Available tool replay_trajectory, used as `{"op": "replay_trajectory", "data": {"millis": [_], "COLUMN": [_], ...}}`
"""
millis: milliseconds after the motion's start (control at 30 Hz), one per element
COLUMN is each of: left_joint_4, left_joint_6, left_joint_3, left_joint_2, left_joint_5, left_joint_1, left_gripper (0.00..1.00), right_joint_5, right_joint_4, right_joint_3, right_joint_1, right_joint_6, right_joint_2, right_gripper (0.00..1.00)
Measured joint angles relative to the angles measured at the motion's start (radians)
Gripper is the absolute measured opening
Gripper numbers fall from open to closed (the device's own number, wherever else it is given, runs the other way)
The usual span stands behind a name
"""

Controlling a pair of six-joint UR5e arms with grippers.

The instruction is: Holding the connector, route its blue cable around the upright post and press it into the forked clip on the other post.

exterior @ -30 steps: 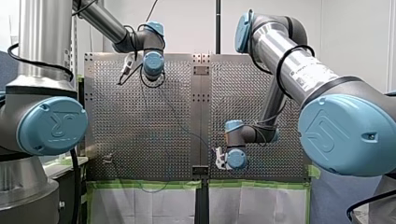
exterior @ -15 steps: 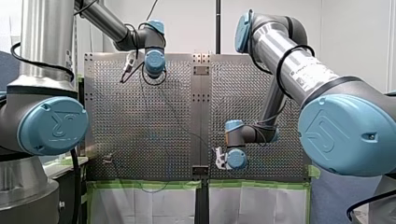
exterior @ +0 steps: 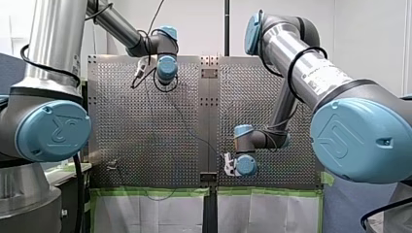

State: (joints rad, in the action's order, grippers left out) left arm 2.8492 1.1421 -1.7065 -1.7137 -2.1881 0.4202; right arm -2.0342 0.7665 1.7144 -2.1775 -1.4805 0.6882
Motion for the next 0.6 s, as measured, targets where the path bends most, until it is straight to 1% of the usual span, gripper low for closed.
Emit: {"op": "replay_trajectory", "data": {"millis": [200,600], "left_joint_4": [0.003,0.083], "left_joint_6": [0.006,0.037], "left_joint_3": [0.023,0.112], "left_joint_2": [-0.027,-0.031], "left_joint_5": [-0.005,0.0], "left_joint_1": [-0.003,-0.025], "left_gripper": [1.0,1.0], "right_joint_5": [0.0,0.0], "right_joint_4": [0.0,0.0], "right_joint_3": [-0.001,-0.003], "right_joint_1": [0.0,0.0], "right_joint_6": [0.0,0.0], "right_joint_2": [0.0,0.0], "right_gripper": [0.38,0.38]}}
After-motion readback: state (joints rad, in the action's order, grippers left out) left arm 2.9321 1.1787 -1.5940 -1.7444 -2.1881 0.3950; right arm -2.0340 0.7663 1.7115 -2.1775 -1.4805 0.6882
